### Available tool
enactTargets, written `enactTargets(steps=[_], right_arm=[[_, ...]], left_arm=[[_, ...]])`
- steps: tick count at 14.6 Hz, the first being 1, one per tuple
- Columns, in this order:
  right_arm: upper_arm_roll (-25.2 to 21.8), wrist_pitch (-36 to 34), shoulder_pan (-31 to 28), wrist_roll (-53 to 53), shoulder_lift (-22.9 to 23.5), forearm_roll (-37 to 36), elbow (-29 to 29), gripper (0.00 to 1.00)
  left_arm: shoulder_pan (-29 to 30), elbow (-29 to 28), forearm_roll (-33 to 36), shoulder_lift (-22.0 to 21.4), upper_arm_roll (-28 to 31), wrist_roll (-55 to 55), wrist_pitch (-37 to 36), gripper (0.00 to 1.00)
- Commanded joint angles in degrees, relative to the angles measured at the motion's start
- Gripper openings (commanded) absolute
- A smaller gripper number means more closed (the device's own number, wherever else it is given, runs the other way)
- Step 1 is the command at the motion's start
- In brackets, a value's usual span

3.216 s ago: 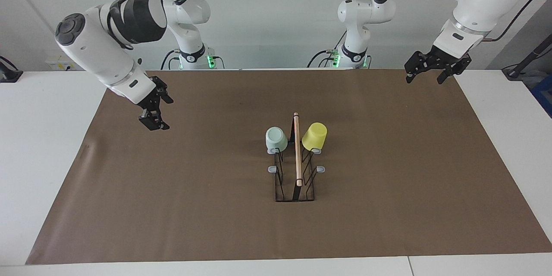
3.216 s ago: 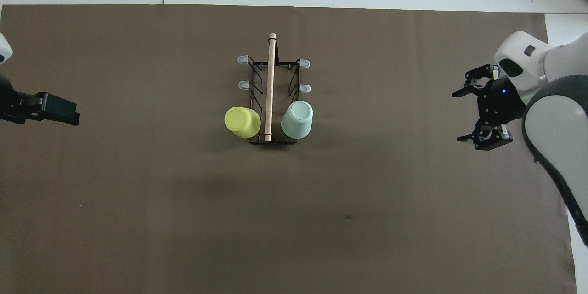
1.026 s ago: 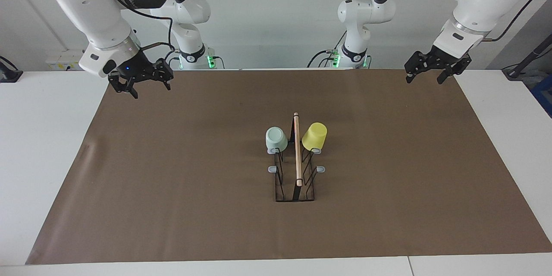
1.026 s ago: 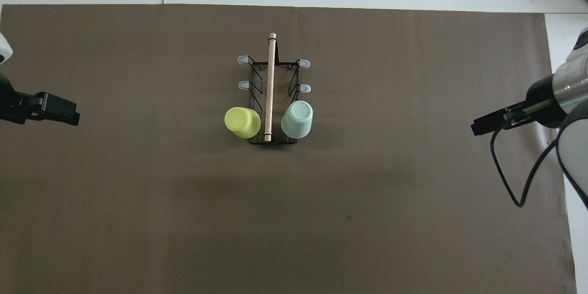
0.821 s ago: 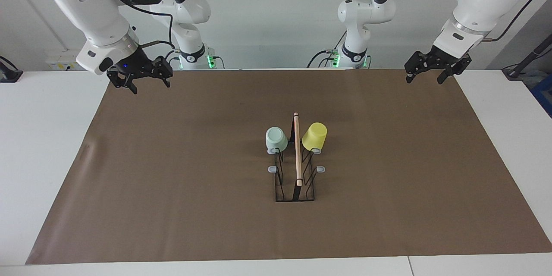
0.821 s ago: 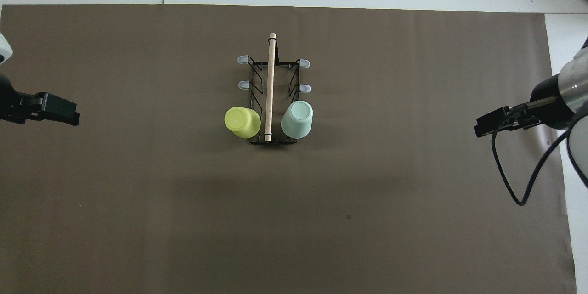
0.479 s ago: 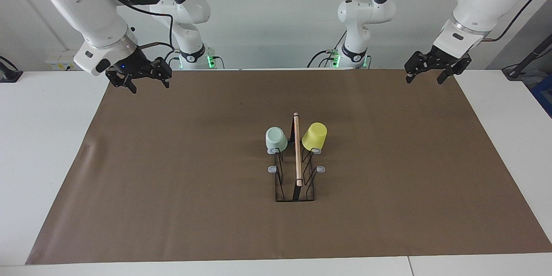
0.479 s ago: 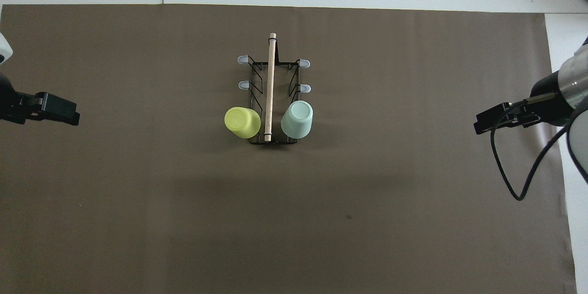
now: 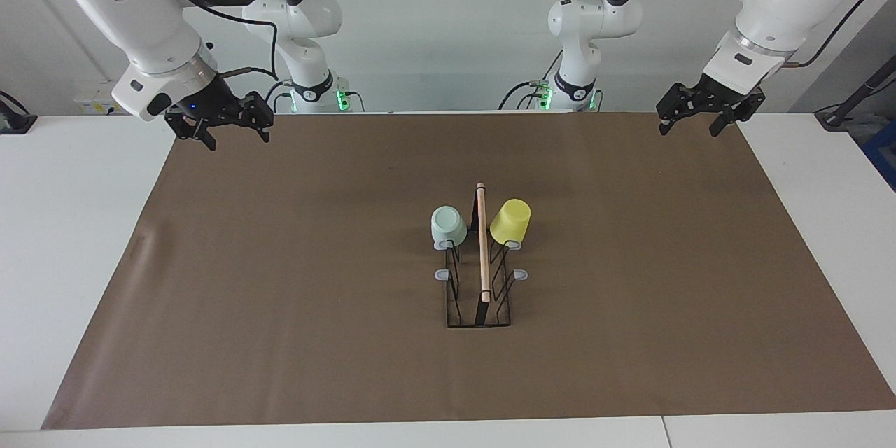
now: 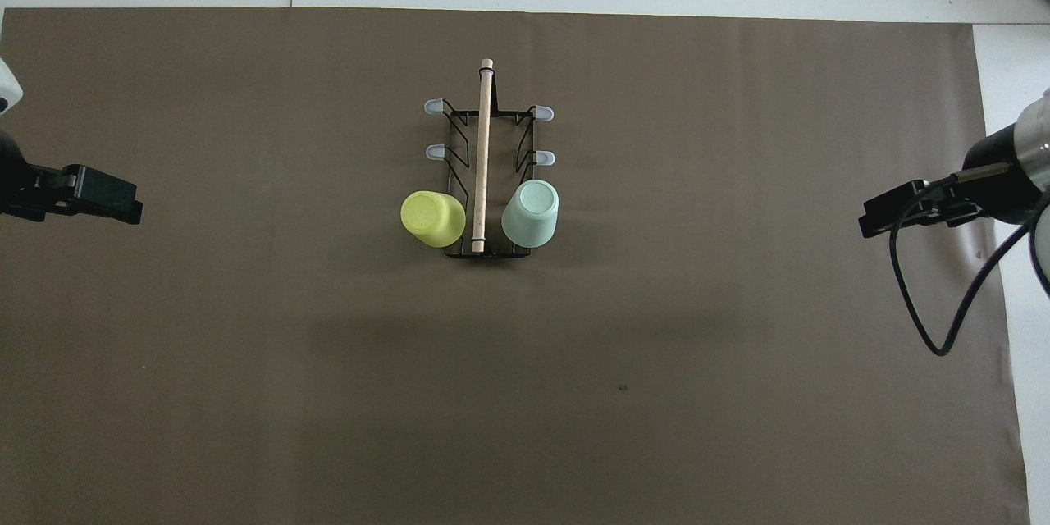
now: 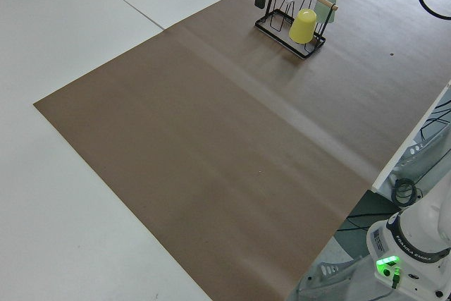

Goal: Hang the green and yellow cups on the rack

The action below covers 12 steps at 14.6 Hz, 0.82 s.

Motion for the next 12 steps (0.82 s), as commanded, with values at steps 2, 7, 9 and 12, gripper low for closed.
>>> enactTargets(steps=[2, 7, 9, 12], right_arm=[[-1.82, 1.75, 1.64, -0.47, 0.29, 0.71, 0.63, 1.00], [-0.51, 1.92, -1.33, -0.30, 0.38, 0.44, 0.63, 1.00], [1.69, 1.92, -3.54, -0.21, 0.20, 0.44, 0.63, 1.00], [1.78, 1.83, -2.84, 0.32, -0.24, -0.26, 0.71, 1.00]], left_arm=[[-0.04, -1.98, 0.73, -1.69, 0.01, 0.59, 0.41, 1.00], [-0.04, -1.98, 0.73, -1.69, 0.01, 0.59, 0.41, 1.00], [-0.04, -1.98, 0.73, -1.69, 0.01, 0.59, 0.41, 1.00], [-0.04, -1.98, 0.73, -1.69, 0.01, 0.59, 0.41, 1.00]])
